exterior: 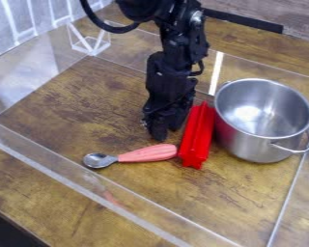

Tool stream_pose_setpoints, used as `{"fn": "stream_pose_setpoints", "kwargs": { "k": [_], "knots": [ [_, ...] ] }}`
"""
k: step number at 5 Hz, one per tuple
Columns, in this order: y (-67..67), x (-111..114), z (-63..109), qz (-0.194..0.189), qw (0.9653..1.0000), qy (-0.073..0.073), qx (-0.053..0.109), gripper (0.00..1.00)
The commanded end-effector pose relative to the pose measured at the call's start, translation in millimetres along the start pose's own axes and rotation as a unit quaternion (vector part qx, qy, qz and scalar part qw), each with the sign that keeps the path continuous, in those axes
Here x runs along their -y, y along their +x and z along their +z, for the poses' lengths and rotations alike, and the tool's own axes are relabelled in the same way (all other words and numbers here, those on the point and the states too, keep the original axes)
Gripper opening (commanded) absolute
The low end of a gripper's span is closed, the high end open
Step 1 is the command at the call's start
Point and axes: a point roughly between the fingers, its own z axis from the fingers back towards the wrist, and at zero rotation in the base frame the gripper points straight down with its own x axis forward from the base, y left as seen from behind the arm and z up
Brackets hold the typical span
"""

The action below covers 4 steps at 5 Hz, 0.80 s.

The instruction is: Move the pink spoon to the left side of the table

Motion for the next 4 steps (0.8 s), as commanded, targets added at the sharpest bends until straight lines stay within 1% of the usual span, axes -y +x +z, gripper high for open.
{"fn": "stream_pose_setpoints", "kwargs": {
  "k": [1,2,3,4],
  "knots": [
    [2.6,2,16.0,0.023,0.9996,-0.014,0.0,0.0],
    [6.6,-2,19.4,0.045,0.999,-0.007,-0.005,0.0],
    [7.8,-3,23.2,0.07,0.9975,0.0,-0.011,0.0],
    [9.9,-4,26.9,0.095,0.9953,0.006,-0.019,0.0]
  ]
}}
